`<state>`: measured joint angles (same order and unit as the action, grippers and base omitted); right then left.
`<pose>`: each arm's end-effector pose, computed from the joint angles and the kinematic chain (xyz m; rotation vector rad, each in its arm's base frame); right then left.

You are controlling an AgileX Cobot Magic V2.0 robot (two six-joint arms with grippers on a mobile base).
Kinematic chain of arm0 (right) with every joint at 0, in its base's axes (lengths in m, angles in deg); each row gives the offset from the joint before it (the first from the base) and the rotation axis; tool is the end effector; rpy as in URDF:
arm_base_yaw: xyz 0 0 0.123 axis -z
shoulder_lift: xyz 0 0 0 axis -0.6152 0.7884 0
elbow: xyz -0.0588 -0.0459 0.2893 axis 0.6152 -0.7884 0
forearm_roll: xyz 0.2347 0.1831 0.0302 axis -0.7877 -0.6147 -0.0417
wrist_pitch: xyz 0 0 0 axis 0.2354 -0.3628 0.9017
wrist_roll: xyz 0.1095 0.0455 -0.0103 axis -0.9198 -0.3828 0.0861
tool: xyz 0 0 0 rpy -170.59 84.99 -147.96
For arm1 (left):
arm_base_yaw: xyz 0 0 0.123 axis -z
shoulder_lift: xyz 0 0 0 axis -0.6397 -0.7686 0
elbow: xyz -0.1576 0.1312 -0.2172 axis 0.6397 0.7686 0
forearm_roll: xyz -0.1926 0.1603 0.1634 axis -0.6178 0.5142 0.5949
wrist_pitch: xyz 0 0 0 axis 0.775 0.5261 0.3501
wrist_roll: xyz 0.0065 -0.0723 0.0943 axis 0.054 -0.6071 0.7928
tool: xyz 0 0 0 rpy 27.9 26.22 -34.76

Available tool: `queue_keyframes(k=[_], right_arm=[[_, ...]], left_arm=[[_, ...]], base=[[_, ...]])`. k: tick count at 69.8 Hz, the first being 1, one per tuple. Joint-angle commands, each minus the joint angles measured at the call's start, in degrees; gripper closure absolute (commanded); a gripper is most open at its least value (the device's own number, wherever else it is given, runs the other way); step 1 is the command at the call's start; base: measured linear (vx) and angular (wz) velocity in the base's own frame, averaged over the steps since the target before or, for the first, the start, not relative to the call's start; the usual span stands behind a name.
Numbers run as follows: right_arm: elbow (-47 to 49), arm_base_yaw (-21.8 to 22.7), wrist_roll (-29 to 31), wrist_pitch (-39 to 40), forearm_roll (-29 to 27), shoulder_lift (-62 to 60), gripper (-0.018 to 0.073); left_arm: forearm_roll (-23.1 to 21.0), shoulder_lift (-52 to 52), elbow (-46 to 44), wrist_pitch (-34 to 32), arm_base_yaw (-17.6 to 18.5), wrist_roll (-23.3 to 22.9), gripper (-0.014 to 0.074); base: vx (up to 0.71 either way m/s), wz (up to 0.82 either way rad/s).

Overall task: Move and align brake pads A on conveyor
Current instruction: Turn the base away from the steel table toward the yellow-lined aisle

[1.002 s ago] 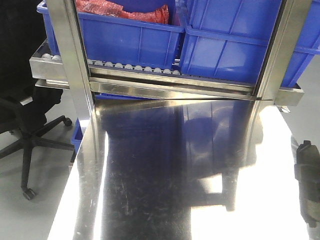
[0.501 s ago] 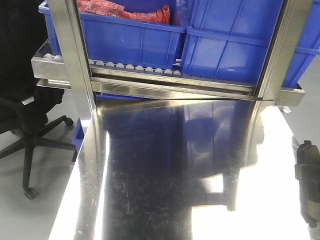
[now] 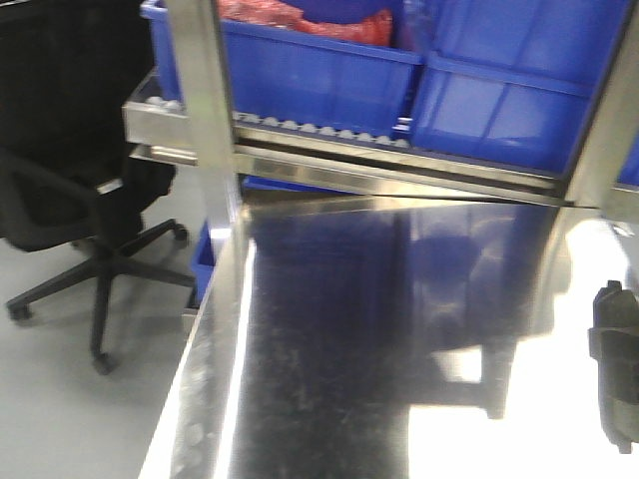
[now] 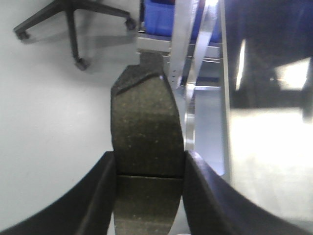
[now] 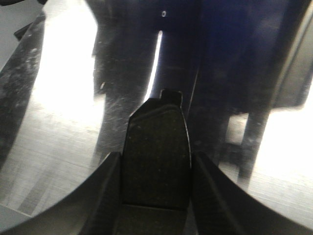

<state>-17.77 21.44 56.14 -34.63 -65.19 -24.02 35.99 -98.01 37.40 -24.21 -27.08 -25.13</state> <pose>0.1854 0.0562 0.3381 -0.1722 2.3262 0.2291 0.1816 -0.0225 0.3256 -0.0375 2.4306 -0.0035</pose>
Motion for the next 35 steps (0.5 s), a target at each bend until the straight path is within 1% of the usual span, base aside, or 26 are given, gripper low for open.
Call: queue_keyframes(k=[1,18,35], right_arm=[[1.6,0.1,0.4,4.0,0.3,-0.2,0.0567],[1.6,0.1,0.4,4.0,0.3,-0.2,0.0567],[1.6,0.1,0.4,4.0,0.3,-0.2,0.0567]], left_arm=[[0.8,0.3,-1.7,-3.6,-0.1,0.0,0.0603],[0.8,0.3,-1.7,-3.6,-0.1,0.0,0.0603],[0.8,0.3,-1.7,-3.6,-0.1,0.0,0.0603]], base=[[-0.06,0.32],[-0.09,0.37],[-0.12,0.47]])
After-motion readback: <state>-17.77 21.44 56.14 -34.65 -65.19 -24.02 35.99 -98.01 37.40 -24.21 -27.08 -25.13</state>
